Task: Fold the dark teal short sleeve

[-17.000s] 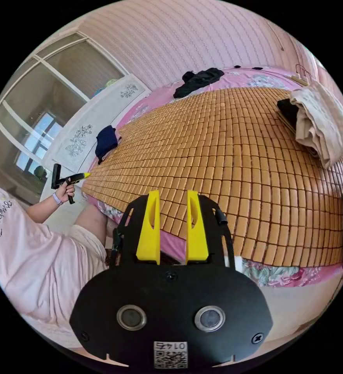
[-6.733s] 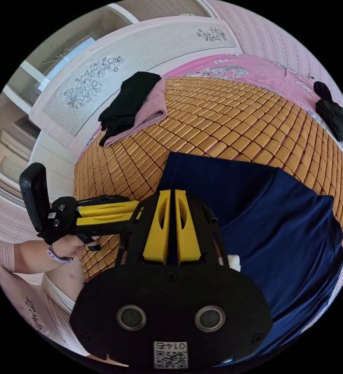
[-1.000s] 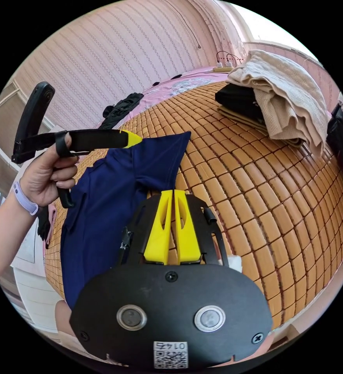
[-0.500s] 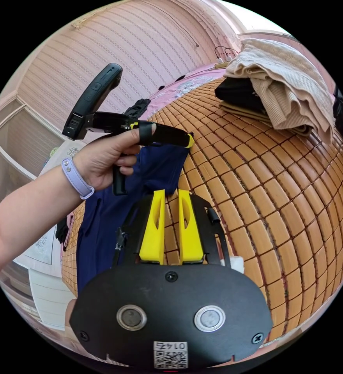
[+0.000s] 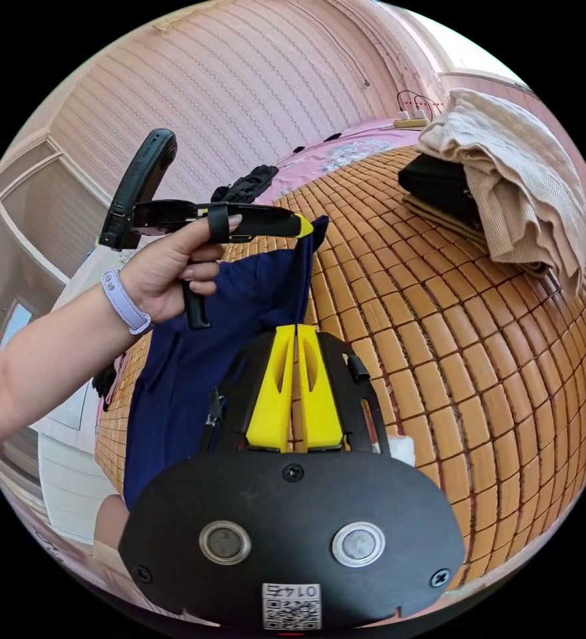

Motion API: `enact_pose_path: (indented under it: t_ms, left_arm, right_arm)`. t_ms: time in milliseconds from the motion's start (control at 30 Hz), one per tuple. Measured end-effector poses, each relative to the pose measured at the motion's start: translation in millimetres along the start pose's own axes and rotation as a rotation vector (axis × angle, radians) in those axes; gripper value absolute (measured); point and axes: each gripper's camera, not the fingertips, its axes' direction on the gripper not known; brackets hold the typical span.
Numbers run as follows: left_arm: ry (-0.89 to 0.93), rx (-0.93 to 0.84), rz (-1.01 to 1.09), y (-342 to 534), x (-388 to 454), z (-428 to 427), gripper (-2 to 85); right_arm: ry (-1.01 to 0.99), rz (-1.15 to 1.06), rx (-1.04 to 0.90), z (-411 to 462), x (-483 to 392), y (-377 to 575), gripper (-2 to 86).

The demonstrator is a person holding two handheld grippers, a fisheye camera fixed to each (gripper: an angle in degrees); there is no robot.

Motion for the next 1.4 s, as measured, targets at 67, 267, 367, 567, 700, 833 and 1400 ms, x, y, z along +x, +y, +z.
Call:
enact_pose_path:
  t_ms: [67, 267, 367, 567, 700, 833, 1400]
  left_arm:
    - [0.005, 0.085, -0.03, 17, -12, -36, 0.1]
    - [-0.104, 0.148, -0.224, 141, -68, -118, 5.8]
    - [-0.137, 0.085, -0.335, 195, -104, -137, 6.7]
    - [-0.201, 0.164, -0.516, 266, -161, -191, 6.5]
    - [-0.245, 0.209, -0.593, 297, -205, -216, 6.5]
    - [-0.141, 0.251, -0.658, 310, -246, -223, 8.1]
    - [-0.153, 0.271, -0.666, 338, -296, -276, -1.0]
  right_arm:
    - [-0.065, -0.08, 0.021, -10, -15, -1, 1.5]
    - [-0.126, -0.282, -0.116, -11, -51, 10, 9.3]
    - [-0.076, -0.3, -0.185, -2, -55, 10, 9.5]
    - [-0.044, -0.3, -0.21, 23, -65, -29, 10.1]
    - [0.073, -0.317, -0.226, 63, -71, -70, 11.4]
    - [0.05, -0.243, -0.271, 91, -70, -100, 11.2]
    - [0.051, -0.184, -0.233, 97, -80, -151, 0.2]
